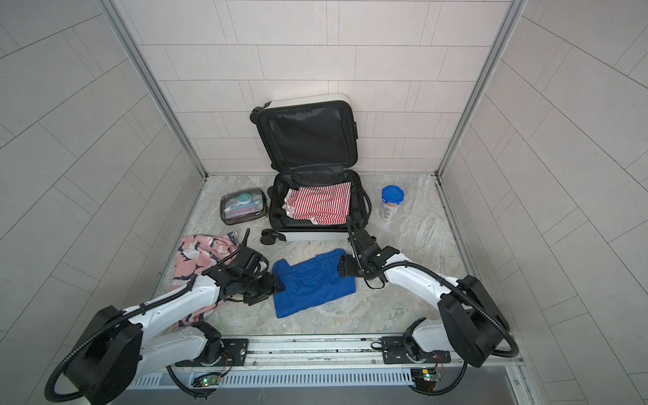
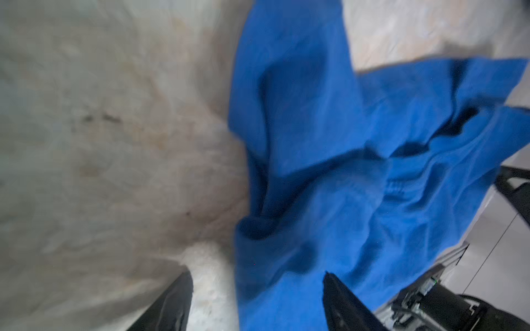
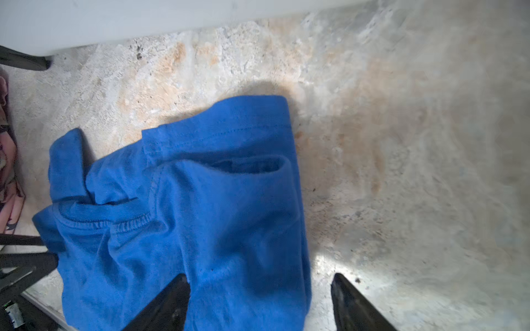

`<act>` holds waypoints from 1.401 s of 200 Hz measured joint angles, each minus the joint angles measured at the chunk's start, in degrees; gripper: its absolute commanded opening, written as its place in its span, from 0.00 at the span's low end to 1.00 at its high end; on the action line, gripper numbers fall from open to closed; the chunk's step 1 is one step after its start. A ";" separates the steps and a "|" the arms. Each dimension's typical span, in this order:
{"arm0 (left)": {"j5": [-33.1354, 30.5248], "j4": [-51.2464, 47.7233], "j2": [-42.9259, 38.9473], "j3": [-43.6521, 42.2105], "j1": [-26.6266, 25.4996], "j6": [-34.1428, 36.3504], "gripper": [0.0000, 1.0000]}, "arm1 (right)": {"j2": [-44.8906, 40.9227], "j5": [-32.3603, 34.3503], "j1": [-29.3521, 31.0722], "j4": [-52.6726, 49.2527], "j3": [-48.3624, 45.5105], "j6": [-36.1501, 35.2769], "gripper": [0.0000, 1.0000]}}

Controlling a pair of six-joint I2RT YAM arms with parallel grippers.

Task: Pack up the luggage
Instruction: 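Grasp the blue shirt's two edges with the left and right grippers, then lift the blue shirt with both grippers and carry it into the suitcase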

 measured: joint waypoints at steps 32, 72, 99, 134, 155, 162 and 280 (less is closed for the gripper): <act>2.47 7.72 0.50 -2.23 0.00 -3.21 0.76 | 3.26 -3.48 -0.37 3.34 -0.96 -0.44 0.79; 3.87 13.22 2.27 -3.04 0.00 -5.07 0.75 | 5.53 -4.61 -0.81 7.43 -2.32 -0.44 0.79; 4.39 15.67 3.72 -3.13 0.00 -5.31 0.70 | 6.64 -5.49 -0.85 11.52 -2.69 0.20 0.77; 4.59 19.21 6.27 -3.32 -0.13 -5.70 0.52 | 7.34 -5.97 -0.42 16.13 -4.02 1.86 0.60; 4.04 20.24 7.28 -3.45 -0.44 -6.34 0.38 | 7.76 -5.60 1.22 16.55 -4.28 2.97 0.46; 3.80 20.26 7.43 -3.50 -0.57 -6.36 0.34 | 7.85 -5.44 1.77 16.61 -4.37 3.39 0.41; -1.16 -4.00 -7.48 9.38 -0.85 0.44 0.00 | 1.40 -2.93 8.31 4.72 7.28 9.29 0.00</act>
